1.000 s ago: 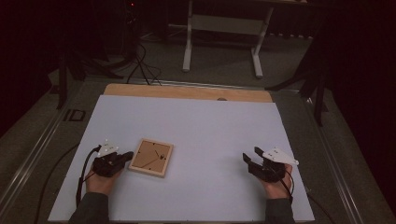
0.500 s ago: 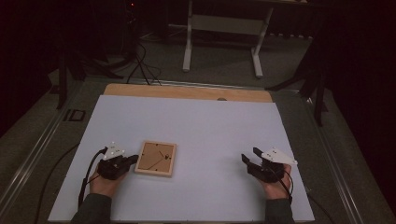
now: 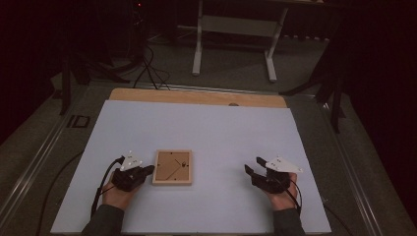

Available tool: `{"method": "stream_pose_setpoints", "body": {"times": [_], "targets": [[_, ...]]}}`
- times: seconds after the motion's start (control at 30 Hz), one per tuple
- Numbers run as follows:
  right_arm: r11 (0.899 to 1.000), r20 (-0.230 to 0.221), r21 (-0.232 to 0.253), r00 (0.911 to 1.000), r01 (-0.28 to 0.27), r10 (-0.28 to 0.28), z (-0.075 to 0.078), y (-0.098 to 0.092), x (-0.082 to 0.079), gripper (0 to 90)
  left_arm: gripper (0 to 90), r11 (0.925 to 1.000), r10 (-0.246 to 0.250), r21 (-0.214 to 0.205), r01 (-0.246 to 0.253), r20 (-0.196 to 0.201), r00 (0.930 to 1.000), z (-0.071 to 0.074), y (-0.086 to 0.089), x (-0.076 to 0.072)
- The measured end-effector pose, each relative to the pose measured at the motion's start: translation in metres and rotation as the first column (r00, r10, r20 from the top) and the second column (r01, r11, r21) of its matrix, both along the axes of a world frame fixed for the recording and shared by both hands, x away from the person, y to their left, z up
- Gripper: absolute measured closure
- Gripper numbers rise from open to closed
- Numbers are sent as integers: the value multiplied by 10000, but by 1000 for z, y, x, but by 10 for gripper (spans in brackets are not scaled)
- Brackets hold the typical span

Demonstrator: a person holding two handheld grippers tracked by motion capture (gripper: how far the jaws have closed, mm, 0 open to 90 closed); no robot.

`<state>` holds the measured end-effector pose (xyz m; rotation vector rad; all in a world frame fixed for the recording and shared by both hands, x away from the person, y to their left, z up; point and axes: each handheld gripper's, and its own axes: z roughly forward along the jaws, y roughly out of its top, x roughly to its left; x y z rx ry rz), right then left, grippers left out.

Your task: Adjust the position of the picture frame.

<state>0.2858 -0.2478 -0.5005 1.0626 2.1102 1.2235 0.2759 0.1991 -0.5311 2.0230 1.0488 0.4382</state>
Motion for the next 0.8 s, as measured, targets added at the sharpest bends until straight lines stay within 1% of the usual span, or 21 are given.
{"method": "stream_pose_setpoints", "body": {"times": [0.07, 0.17, 0.23, 0.37, 0.5, 0.63, 0.67, 0.7, 0.73, 0.8], "targets": [[10000, -21, -14, 10000, -94, 94, 0, 4, 0, 434, 895, 9999, -30, 102, 29, 74, 10000, 0, -2, 0], [9997, -42, 16, 9997, -260, 260, -1, 10, 0, 437, 896, 9999, -20, 169, 19, 11, 10000, -3, -5, 2], [9991, -110, 6, 9990, -428, 428, -2, 15, -1, 439, 896, 9998, -30, 185, 31, -40, 10000, -4, -6, 3], [9966, -132, -93, 9966, -816, 815, -3, 30, -2, 442, 895, 9998, -62, 214, 62, 7, 10000, -4, -10, 4], [9931, -195, -160, 9931, -1161, 1157, -6, 44, -3, 451, 896, 9998, -40, 197, 40, 27, 10000, -4, -16, 5], [9886, -295, -34, 9882, -1502, 1500, -7, 56, -4, 468, 896, 9997, -80, 223, 78, 86, 9999, -5, -20, 7], [9886, -295, -34, 9882, -1502, 1500, -7, 56, -4, 468, 895, 9997, -80, 223, 78, 86, 9999, -5, -20, 7], [9867, -319, 22, 9862, -1624, 1623, -7, 60, -4, 470, 895, 9997, -80, 218, 78, 81, 9999, -5, -21, 7], [9829, -382, 123, 9822, -1838, 1841, -8, 67, -5, 473, 895, 9998, -56, 207, 54, 82, 10000, -5, -22, 8], [9802, -415, 70, 9793, -1980, 1981, -10, 74, -5, 473, 896, 9999, -41, 154, 40, 93, 9999, -5, -23, 10]]}}
